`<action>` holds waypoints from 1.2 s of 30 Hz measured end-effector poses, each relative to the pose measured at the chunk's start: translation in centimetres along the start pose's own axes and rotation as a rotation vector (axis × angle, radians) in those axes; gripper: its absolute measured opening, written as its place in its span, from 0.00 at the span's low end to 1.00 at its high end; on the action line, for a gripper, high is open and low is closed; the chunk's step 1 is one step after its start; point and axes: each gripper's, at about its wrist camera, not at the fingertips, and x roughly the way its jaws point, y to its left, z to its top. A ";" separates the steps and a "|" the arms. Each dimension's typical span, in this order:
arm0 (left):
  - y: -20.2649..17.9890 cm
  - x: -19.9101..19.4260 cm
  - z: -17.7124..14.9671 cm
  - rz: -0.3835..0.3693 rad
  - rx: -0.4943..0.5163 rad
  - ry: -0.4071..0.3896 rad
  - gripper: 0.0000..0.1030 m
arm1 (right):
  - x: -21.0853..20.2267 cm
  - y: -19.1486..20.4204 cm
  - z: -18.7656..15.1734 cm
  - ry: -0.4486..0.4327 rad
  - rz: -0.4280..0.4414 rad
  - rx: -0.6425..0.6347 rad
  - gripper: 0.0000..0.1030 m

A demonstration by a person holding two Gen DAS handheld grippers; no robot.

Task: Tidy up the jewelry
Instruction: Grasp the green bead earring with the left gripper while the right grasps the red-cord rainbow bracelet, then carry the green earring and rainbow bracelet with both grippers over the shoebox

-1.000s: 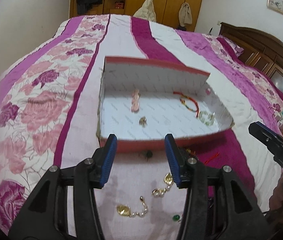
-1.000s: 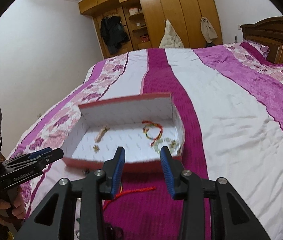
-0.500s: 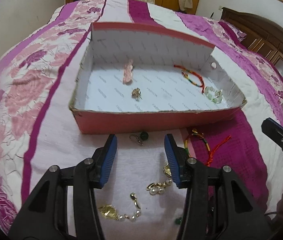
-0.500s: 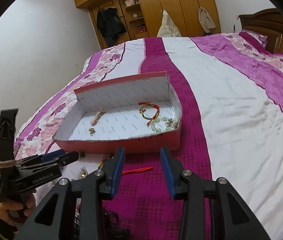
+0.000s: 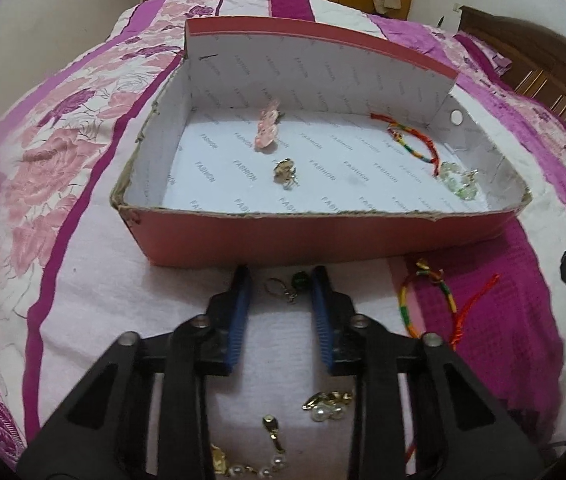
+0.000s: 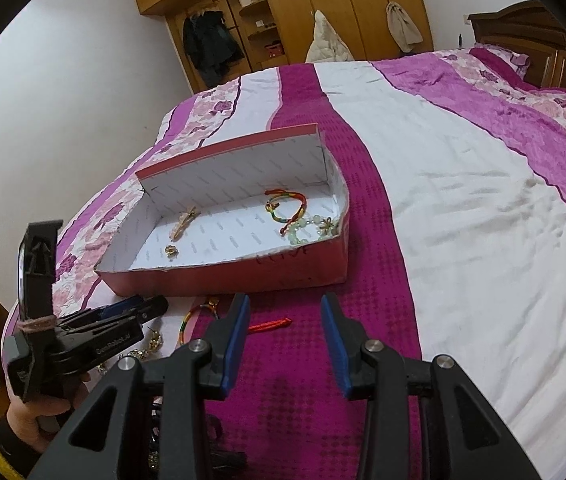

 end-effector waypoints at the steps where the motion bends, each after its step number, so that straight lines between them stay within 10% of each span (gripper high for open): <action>1: 0.0 0.0 0.0 -0.003 0.002 0.000 0.15 | 0.0 -0.1 0.0 0.001 -0.001 0.002 0.39; 8: 0.0 -0.5 -0.1 -0.021 0.015 0.000 0.00 | 0.2 -0.2 -0.2 0.015 0.004 0.020 0.39; 36: 2.9 -6.5 0.4 -0.093 -0.072 -0.122 0.00 | 4.5 4.1 -1.9 0.204 0.099 -0.009 0.39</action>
